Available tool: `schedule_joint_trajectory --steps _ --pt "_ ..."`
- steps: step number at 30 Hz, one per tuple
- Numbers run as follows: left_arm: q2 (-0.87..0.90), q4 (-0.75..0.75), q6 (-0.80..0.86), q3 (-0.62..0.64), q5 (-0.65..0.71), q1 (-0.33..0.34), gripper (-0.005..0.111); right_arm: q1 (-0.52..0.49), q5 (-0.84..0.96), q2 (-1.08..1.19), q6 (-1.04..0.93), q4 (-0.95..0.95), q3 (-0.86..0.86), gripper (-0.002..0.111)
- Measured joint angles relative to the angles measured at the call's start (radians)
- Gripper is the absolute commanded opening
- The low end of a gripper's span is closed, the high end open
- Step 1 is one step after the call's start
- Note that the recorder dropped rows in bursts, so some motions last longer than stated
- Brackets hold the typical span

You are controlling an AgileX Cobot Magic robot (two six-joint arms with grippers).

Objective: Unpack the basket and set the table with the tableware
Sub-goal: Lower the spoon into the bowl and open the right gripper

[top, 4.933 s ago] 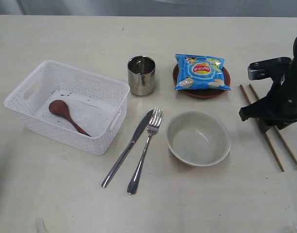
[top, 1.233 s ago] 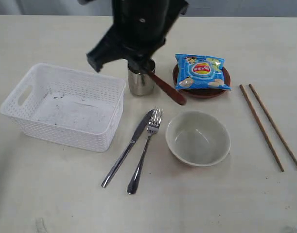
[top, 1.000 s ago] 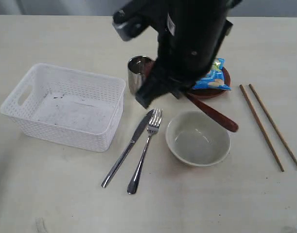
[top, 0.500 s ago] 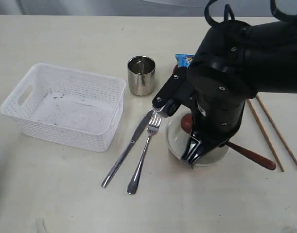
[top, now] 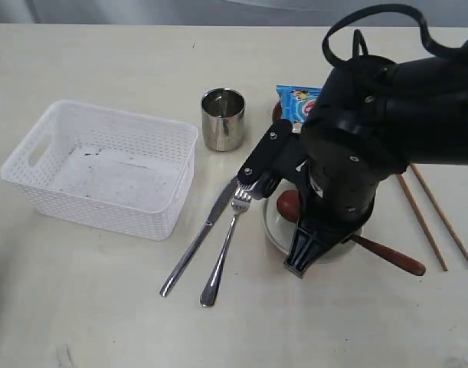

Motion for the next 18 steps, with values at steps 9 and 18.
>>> schedule_joint_trajectory --steps 9,18 --pt "0.0 0.0 0.0 0.0 0.0 0.0 0.0 0.0 0.011 0.072 0.0 0.0 0.0 0.017" --pt "0.0 0.0 0.0 0.0 0.0 0.0 0.0 0.0 0.04 0.076 0.026 -0.08 -0.008 0.044"
